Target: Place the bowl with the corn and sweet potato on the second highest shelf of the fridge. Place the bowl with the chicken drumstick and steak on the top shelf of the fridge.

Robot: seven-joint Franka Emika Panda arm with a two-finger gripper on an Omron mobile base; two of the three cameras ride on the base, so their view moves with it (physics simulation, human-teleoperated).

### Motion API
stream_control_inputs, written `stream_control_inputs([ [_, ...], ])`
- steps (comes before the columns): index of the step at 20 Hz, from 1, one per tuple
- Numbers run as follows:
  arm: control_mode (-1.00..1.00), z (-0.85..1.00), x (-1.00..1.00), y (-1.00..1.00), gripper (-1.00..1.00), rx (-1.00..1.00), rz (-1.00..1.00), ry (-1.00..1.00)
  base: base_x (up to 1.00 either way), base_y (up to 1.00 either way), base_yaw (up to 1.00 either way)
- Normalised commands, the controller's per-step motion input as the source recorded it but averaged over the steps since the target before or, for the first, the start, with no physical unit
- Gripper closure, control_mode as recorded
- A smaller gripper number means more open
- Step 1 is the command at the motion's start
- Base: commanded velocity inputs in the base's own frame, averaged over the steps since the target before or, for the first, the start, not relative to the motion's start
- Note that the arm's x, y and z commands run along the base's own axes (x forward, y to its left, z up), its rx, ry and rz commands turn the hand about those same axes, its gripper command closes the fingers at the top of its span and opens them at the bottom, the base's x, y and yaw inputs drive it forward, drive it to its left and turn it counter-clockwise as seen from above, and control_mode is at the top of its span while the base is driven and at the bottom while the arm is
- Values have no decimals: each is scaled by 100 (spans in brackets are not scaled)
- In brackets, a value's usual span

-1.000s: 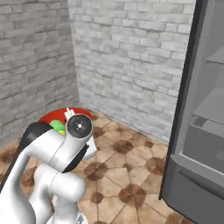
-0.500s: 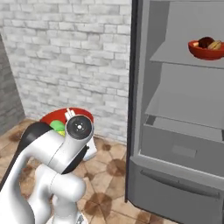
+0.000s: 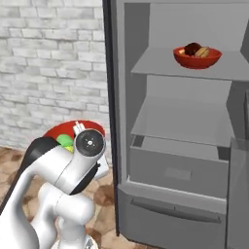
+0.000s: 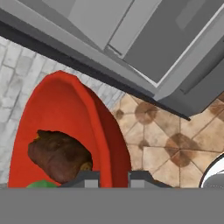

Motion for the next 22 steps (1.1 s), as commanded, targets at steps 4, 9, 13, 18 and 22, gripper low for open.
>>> stream_control_inputs([
  [4,100,0,0,0,100,0,0,0,30,-37,-30],
  [9,100,0,0,0,100,0,0,0,10,-53,-31],
  [13,100,0,0,0,100,0,0,0,10,-57,-28],
  [18,100,0,0,0,100,0,0,0,67,-17,-22],
  [22,100,0,0,0,100,0,0,0,96,0,-21],
])
